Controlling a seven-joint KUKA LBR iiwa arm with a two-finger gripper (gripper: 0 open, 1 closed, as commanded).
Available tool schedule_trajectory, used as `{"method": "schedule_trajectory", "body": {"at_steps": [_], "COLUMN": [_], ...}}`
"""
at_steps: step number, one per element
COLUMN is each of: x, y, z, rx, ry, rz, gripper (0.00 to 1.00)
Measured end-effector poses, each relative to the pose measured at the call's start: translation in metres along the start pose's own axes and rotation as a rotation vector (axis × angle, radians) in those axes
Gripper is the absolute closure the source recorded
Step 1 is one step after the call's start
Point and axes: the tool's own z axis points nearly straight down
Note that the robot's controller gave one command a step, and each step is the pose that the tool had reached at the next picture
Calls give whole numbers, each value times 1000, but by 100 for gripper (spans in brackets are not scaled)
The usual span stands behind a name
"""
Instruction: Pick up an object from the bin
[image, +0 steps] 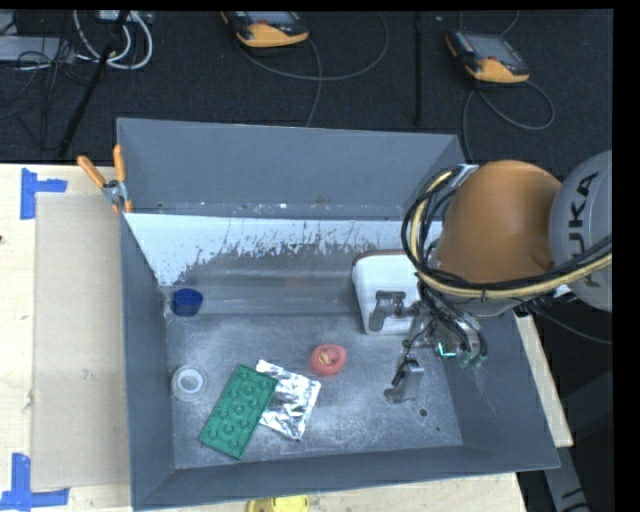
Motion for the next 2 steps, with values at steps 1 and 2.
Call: {"method": "schedule_trajectory", "body": {"at_steps": [1, 2], "x": [-89, -62], "y": [33, 24], "z": [139, 104], "rx": [-1, 0], "ry": [-6, -7], "rz": [101, 157], "gripper": [0, 0]}}
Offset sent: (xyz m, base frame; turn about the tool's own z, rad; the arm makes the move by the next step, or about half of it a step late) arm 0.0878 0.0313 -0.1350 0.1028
